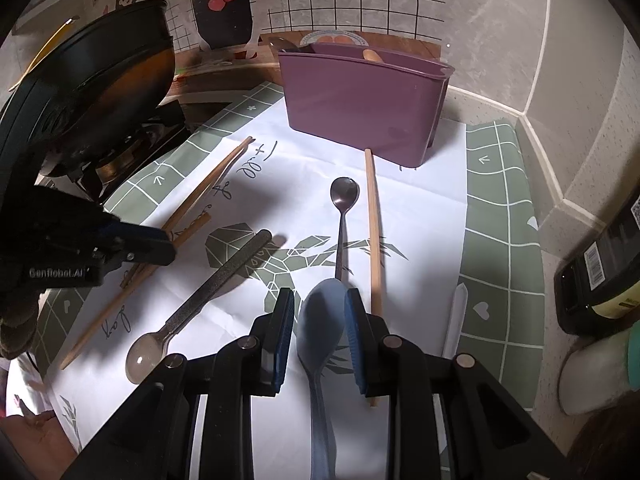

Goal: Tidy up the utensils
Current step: 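Grasp the black-handled metal spoon with the left gripper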

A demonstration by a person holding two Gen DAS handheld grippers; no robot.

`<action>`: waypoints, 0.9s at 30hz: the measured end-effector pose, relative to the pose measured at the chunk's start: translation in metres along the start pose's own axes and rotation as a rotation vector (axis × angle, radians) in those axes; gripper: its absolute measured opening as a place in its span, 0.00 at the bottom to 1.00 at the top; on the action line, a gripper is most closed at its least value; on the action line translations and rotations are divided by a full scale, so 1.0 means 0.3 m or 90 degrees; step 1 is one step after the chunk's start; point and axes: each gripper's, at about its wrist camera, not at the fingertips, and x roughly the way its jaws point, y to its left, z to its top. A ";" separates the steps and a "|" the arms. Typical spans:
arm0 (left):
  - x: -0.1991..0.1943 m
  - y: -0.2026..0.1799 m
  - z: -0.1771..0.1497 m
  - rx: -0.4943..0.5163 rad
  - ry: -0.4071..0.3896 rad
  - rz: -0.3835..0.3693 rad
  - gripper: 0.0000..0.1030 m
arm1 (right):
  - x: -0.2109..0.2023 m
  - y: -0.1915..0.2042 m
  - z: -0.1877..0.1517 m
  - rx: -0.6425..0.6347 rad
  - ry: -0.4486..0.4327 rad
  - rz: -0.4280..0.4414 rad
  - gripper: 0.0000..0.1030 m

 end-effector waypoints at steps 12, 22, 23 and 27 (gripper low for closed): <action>0.172 -0.120 0.101 0.004 0.048 0.050 0.37 | -0.004 0.004 0.003 -0.002 0.006 -0.004 0.23; 0.165 -0.119 0.059 -0.007 0.000 0.067 0.12 | -0.007 0.028 0.018 -0.020 0.001 -0.014 0.23; 0.156 -0.105 0.049 -0.020 -0.005 0.061 0.12 | -0.010 0.031 0.020 -0.022 -0.001 -0.015 0.23; 0.098 -0.073 0.011 -0.047 -0.050 0.066 0.12 | -0.020 0.039 0.024 -0.026 -0.009 -0.015 0.22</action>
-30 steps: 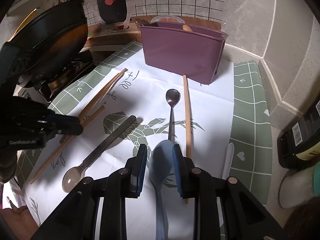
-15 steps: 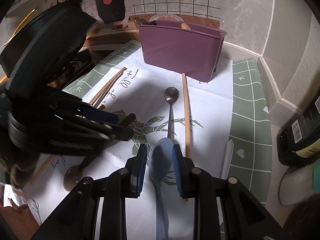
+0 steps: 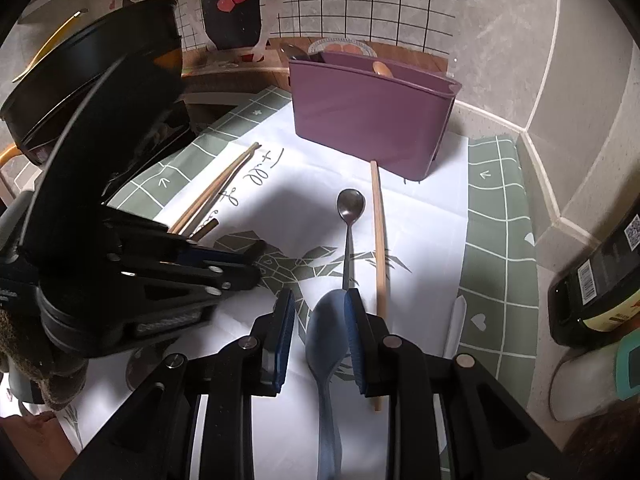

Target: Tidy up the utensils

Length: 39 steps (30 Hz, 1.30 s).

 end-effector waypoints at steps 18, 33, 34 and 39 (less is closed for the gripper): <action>-0.231 0.095 -0.055 -0.039 -0.117 0.009 0.12 | -0.058 -0.040 0.018 0.034 -0.022 0.069 0.11; -0.270 0.093 -0.051 -0.040 -0.138 0.005 0.12 | -0.029 -0.068 0.024 0.014 0.033 0.074 0.44; -0.267 0.092 -0.053 -0.039 -0.137 0.007 0.12 | -0.016 -0.064 0.020 0.011 0.038 0.066 0.59; -0.244 0.099 -0.060 -0.041 -0.125 0.015 0.12 | 0.067 -0.038 0.009 0.001 0.066 0.047 0.57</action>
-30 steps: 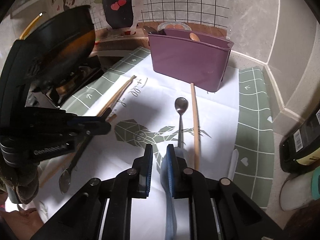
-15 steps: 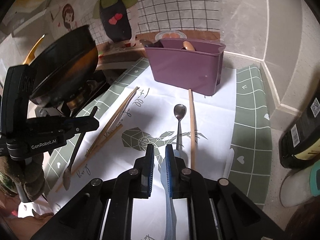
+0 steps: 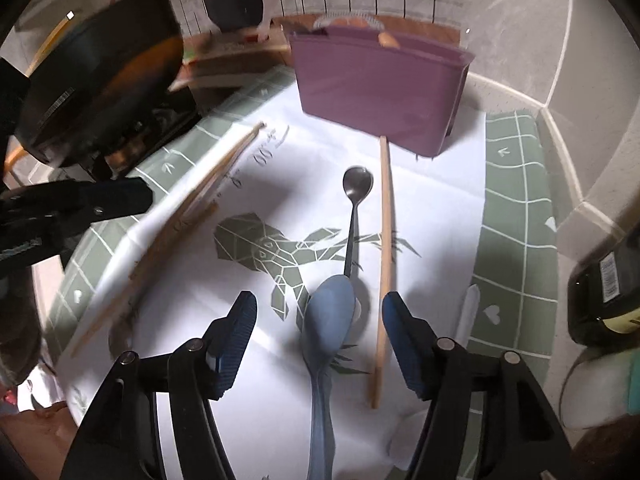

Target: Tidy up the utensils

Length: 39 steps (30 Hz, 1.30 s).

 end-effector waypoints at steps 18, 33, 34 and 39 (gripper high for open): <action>0.209 -0.028 -0.019 0.053 0.166 0.003 0.23 | 0.020 0.027 -0.022 -0.037 0.036 -0.015 0.22; 0.291 -0.085 0.022 0.144 0.209 0.052 0.16 | -0.008 0.028 -0.020 -0.016 0.013 -0.026 0.22; 0.291 -0.088 0.020 0.144 0.208 0.051 0.12 | -0.016 0.030 -0.020 -0.016 0.007 -0.026 0.22; 0.236 -0.047 -0.012 0.087 0.156 0.018 0.12 | -0.056 0.026 -0.021 -0.001 -0.024 -0.018 0.22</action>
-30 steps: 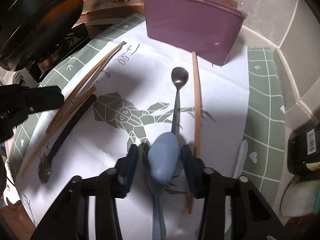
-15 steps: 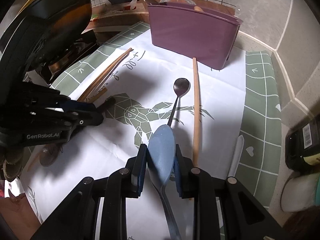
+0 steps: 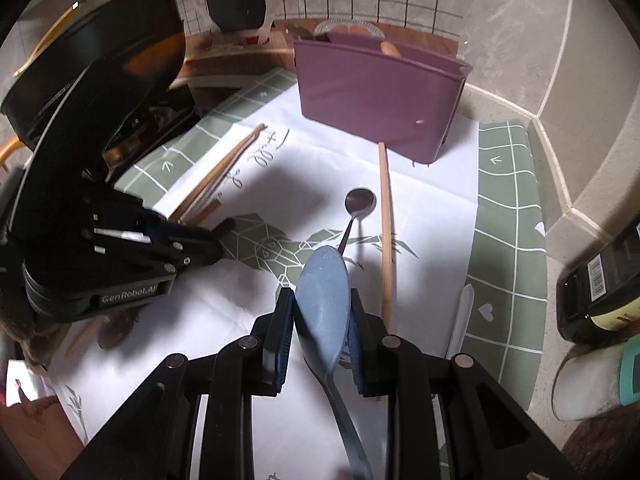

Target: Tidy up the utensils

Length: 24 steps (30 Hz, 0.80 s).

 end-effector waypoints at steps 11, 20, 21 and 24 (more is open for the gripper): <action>-0.186 0.069 -0.054 -0.088 -0.156 -0.059 0.12 | -0.023 0.006 0.018 0.016 -0.017 0.035 0.22; -0.398 0.079 0.003 -0.081 -0.271 -0.056 0.12 | -0.128 0.019 0.092 0.015 -0.074 0.046 0.22; -0.425 0.076 0.021 -0.077 -0.286 -0.057 0.12 | -0.153 0.021 0.117 0.014 -0.089 0.044 0.22; -0.539 0.062 0.105 -0.060 -0.354 -0.047 0.12 | -0.227 0.022 0.200 0.005 -0.139 0.036 0.22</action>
